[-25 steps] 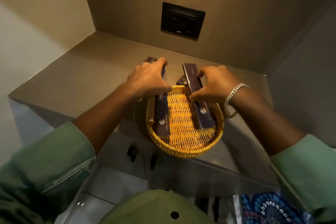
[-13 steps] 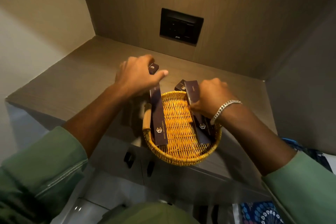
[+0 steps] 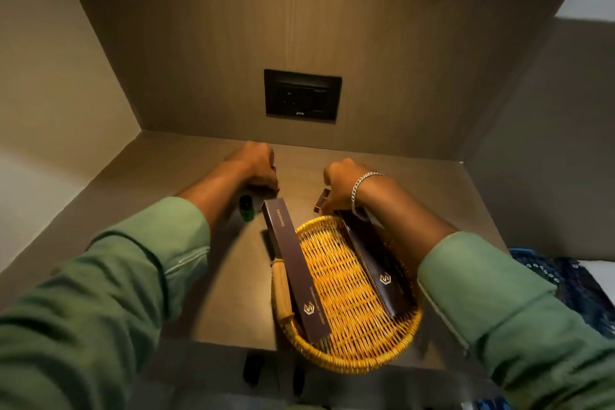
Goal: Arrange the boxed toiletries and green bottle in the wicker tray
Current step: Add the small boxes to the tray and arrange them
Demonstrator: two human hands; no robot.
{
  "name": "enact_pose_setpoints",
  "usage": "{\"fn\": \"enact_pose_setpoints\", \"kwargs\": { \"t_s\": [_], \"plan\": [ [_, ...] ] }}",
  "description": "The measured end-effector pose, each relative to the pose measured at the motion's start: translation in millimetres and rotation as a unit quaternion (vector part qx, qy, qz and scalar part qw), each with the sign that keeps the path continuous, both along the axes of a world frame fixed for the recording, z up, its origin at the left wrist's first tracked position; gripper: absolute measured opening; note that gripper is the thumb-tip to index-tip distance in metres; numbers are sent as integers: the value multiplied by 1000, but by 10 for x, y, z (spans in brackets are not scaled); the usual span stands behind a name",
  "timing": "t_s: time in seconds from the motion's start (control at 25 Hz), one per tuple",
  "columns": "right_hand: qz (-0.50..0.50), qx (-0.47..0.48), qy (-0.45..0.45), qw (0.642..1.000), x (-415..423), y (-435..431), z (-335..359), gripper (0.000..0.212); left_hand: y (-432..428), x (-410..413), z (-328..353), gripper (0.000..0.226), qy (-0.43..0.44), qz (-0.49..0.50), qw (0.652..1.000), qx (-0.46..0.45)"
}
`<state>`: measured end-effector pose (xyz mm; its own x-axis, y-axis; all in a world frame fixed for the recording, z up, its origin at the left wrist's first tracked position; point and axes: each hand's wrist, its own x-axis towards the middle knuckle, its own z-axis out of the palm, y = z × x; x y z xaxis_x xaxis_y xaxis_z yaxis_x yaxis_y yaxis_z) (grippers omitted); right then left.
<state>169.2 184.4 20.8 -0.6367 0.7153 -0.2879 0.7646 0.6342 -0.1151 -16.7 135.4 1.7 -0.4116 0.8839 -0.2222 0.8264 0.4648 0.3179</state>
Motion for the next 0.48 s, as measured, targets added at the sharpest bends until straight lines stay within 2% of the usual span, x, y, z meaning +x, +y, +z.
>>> {"fn": "enact_pose_setpoints", "kwargs": {
  "t_s": [0.16,0.28,0.48],
  "plan": [
    [-1,15,-48,999,-154,76,-30,56,69,-94,-11,36,-24,-3,1000,-15],
    [4,31,-60,998,-194,110,-72,51,51,-122,-44,33,-16,-7,1000,14],
    [24,73,33,996,-172,75,86,38,-49,-11,396,47,-68,-20,979,192]
  ]
}}
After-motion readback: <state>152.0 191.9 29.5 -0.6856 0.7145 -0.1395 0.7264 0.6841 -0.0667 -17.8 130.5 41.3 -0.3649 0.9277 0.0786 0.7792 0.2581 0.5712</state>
